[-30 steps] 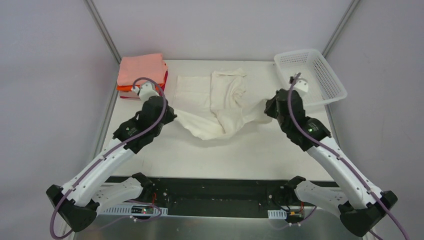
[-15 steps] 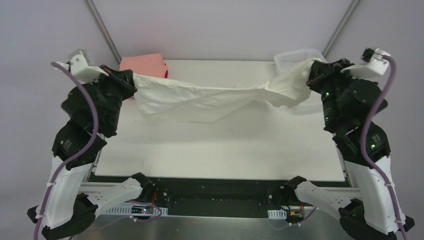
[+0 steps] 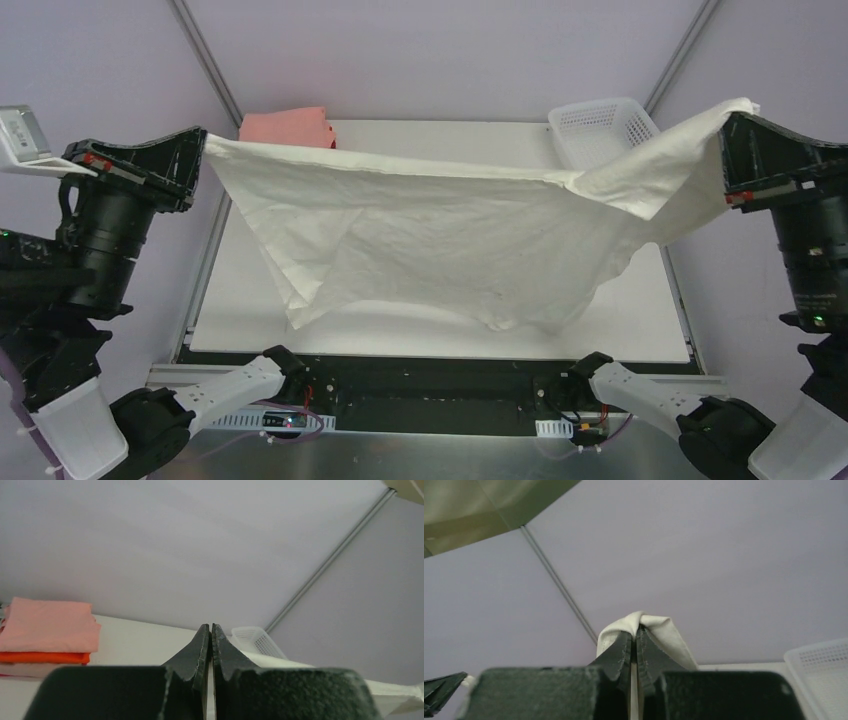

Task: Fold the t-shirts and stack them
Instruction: Flatten out the tshirt

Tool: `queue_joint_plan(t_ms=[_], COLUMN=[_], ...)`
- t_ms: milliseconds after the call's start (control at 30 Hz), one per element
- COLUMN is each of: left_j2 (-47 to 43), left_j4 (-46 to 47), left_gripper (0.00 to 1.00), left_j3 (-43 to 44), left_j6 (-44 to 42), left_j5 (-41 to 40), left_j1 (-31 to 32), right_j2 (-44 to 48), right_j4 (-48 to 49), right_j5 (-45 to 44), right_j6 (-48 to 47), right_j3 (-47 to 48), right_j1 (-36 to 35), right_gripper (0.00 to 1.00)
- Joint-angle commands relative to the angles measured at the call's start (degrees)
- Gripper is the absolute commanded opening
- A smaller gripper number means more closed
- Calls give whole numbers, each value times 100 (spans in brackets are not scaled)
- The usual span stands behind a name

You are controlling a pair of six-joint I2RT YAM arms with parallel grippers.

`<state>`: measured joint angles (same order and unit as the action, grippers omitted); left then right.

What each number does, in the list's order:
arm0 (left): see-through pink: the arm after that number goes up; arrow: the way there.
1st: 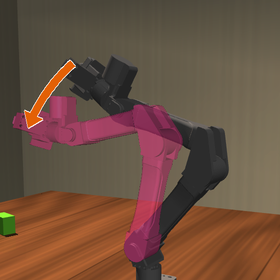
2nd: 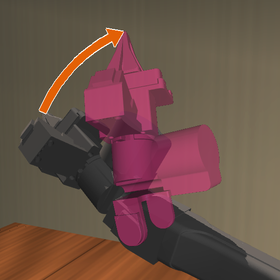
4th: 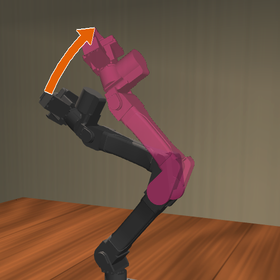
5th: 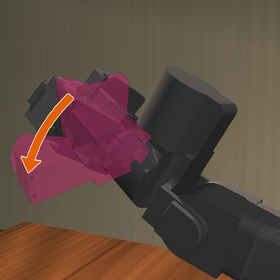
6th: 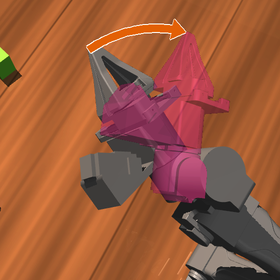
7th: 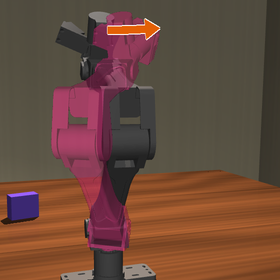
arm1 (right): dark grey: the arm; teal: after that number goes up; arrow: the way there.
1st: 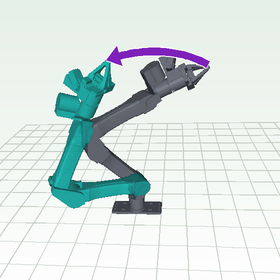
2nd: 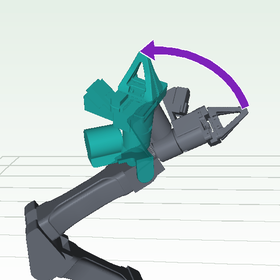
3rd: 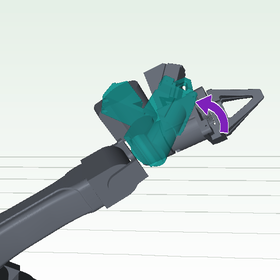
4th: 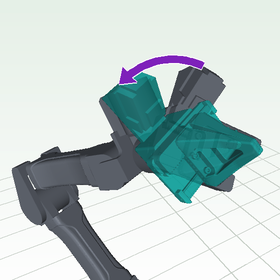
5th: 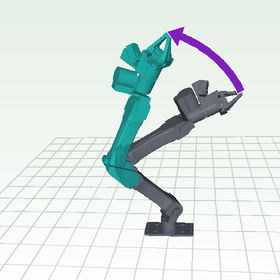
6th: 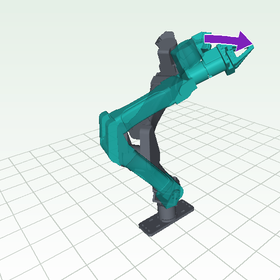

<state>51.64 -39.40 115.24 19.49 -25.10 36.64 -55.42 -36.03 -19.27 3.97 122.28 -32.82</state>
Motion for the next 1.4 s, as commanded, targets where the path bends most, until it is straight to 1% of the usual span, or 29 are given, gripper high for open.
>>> queue_joint_plan(t_ms=[0, 100, 200, 333, 433, 533, 600, 667, 767, 800, 833, 900, 1000, 1100, 1233, 1367], left_j2=[18, -24, -66, -34, 160, 666, 962, 1214, 1511, 1610, 1728, 2017, 2648, 3403, 4390, 5258], left_j4=[-85, -137, -157, -148, -119, -29, 186, 398, 445, 499, 603, 948, 1524, 1918, 2106, 2352], left_gripper=[0, 0, 0, 0, 0, 0, 0, 0, 0, 0, 0, 0, 0, 0, 0, 0], left_j3=[567, 665, 563, 234, -94, -424, -833, -1467, -2272, -2565, -2835, -3335, -3718, -3659, -3248, -2846], left_j6=[-182, -156, -149, -195, -283, -505, -587, -544, 143, 446, 609, 775, 855, 847, 781, 616], left_j5=[629, 864, 871, 543, -80, -1148, -1794, -2029, -1371, -1142, -990, -581, -126, 148, 491, 586], left_j1=[-68, -70, -76, -70, -76, -68, -89, -268, -1097, -1376, -1616, -2002, -2392, -2643, -2803, -2854], right_j2=[-200, -185, -148, -160, -157, -292, -451, -702, -1020, -1100, -1189, -1320, -1636, -2121, -2859, -3541], right_j4=[13, 100, 159, 220, 493, 781, 1007, 1190, 1524, 1630, 1691, 1885, 2224, 2514, 2630, 2836], right_j5=[871, 1044, 1059, 549, -178, -864, -1262, -1728, -2216, -2225, -2186, -1942, -1255, -730, -335, -81], right_j6=[145, 211, 282, 169, -42, -304, -353, -522, -476, -415, -152, 227, 678, 932, 1059, 1060], right_j3=[722, 807, 696, 315, -333, -1020, -1511, -1972, -2732, -3002, -3262, -3831, -4351, -4554, -4421, -4215], right_j1=[17, 17, 16, 17, 21, 13, 16, 21, 124, 205, 330, 660, 1122, 1495, 1789, 1944], right_gripper=[0, 0, 0, 0, 0, 0, 0, 0, 0, 0, 0, 0, 0, 0, 0, 0])
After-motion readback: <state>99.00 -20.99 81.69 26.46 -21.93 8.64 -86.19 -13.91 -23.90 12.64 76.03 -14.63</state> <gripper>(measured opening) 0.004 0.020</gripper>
